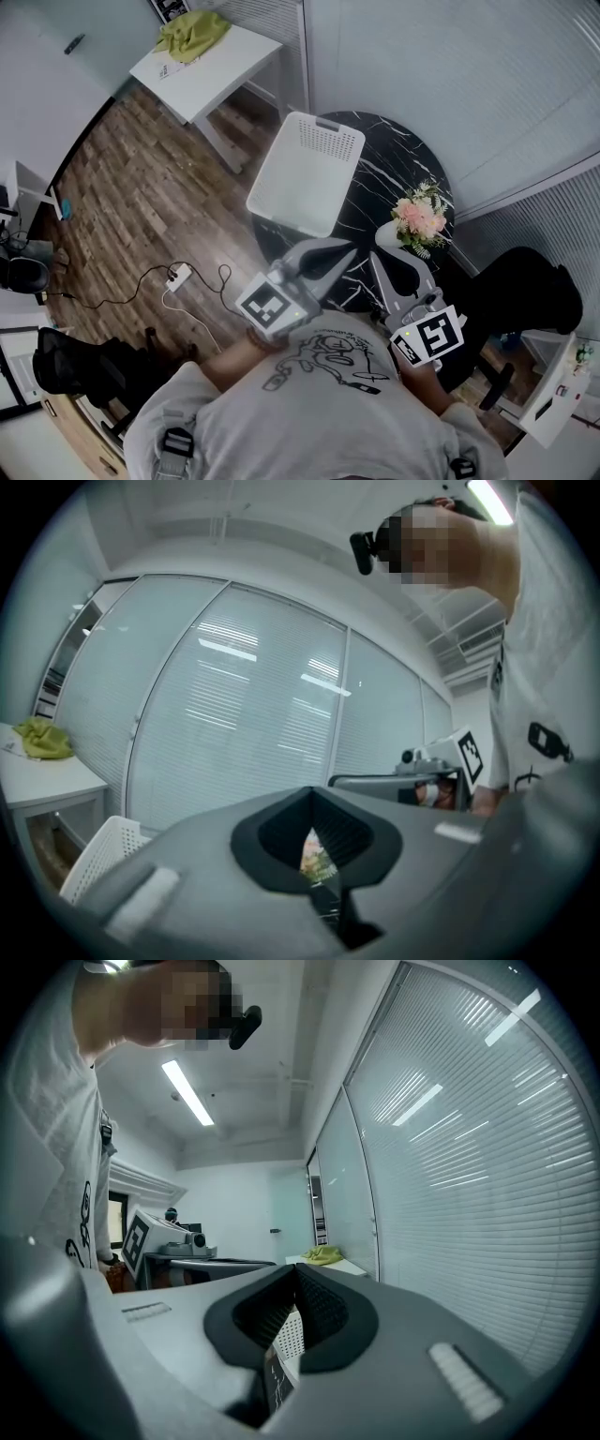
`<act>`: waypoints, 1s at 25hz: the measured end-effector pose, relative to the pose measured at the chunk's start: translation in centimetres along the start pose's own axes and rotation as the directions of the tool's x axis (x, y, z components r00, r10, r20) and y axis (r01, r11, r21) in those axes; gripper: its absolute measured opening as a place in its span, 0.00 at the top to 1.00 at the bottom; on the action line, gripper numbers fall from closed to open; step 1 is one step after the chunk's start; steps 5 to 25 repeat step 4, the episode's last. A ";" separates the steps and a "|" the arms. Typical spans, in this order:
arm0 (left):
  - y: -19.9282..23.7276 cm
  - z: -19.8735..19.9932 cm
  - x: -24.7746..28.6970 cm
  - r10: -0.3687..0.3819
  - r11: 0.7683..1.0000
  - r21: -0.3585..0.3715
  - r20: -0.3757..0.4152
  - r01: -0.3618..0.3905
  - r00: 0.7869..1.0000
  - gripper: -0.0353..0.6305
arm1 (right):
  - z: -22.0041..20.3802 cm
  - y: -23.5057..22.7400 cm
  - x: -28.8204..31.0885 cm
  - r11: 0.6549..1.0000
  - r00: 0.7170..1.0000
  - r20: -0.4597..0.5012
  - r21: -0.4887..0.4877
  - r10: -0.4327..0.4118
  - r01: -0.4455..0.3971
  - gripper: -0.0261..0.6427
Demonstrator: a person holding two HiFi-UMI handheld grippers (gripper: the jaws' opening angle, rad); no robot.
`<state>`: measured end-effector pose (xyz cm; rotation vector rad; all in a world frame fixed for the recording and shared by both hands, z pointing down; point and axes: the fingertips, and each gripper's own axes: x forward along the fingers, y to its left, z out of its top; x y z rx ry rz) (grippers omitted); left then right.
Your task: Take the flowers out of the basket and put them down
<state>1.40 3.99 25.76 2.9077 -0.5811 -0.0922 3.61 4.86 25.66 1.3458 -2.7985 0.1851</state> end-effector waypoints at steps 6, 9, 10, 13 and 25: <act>0.4 -0.1 0.2 0.004 1.000 -0.002 -0.004 -0.004 1.000 0.94 | 0.0 -0.3 0.4 1.000 1.000 0.004 -0.004 0.003 -0.003 0.95; 0.4 -0.1 0.2 0.004 1.000 -0.002 -0.004 -0.004 1.000 0.94 | 0.0 -0.3 0.4 1.000 1.000 0.004 -0.004 0.003 -0.003 0.95; 0.4 -0.1 0.2 0.004 1.000 -0.002 -0.004 -0.004 1.000 0.94 | 0.0 -0.3 0.4 1.000 1.000 0.004 -0.004 0.003 -0.003 0.95; 0.4 -0.1 0.2 0.004 1.000 -0.002 -0.004 -0.004 1.000 0.94 | 0.0 -0.3 0.4 1.000 1.000 0.004 -0.004 0.003 -0.003 0.95; 0.4 -0.1 0.2 0.004 1.000 -0.002 -0.004 -0.004 1.000 0.94 | 0.0 -0.3 0.4 1.000 1.000 0.004 -0.004 0.003 -0.003 0.95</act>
